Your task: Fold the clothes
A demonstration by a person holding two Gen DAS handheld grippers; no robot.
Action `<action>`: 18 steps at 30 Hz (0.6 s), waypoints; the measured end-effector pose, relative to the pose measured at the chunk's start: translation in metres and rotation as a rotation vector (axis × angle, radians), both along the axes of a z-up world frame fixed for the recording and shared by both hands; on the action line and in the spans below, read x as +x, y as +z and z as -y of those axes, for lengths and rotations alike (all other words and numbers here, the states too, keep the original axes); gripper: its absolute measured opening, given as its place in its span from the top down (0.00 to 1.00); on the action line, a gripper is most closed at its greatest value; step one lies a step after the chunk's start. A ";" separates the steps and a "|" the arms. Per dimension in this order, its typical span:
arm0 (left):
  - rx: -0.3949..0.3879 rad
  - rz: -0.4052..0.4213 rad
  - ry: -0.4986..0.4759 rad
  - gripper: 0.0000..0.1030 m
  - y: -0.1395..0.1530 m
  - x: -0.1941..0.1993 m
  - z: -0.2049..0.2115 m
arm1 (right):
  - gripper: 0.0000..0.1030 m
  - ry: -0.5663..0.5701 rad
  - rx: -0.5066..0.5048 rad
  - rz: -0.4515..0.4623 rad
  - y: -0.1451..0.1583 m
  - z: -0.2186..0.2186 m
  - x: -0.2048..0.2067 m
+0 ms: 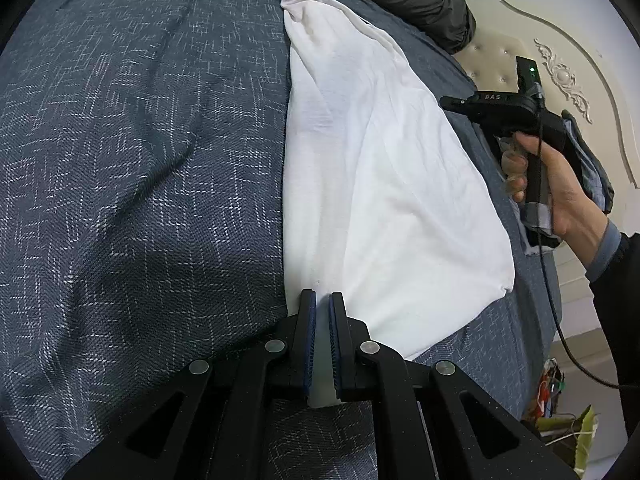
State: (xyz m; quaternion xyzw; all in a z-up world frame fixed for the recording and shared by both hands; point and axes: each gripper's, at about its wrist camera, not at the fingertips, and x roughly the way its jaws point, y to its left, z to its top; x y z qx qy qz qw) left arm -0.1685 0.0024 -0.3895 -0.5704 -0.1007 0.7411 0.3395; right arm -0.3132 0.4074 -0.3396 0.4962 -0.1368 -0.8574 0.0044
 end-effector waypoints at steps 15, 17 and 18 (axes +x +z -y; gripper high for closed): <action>0.006 0.008 0.001 0.94 -0.001 -0.002 0.000 | 0.98 -0.016 -0.168 0.008 -0.012 0.002 0.044; 0.006 0.009 0.001 0.94 -0.002 -0.002 0.000 | 0.98 -0.032 -0.136 -0.009 -0.009 -0.001 0.044; 0.005 0.008 0.000 0.94 -0.001 -0.002 -0.001 | 0.98 -0.036 -0.115 -0.011 -0.008 -0.002 0.044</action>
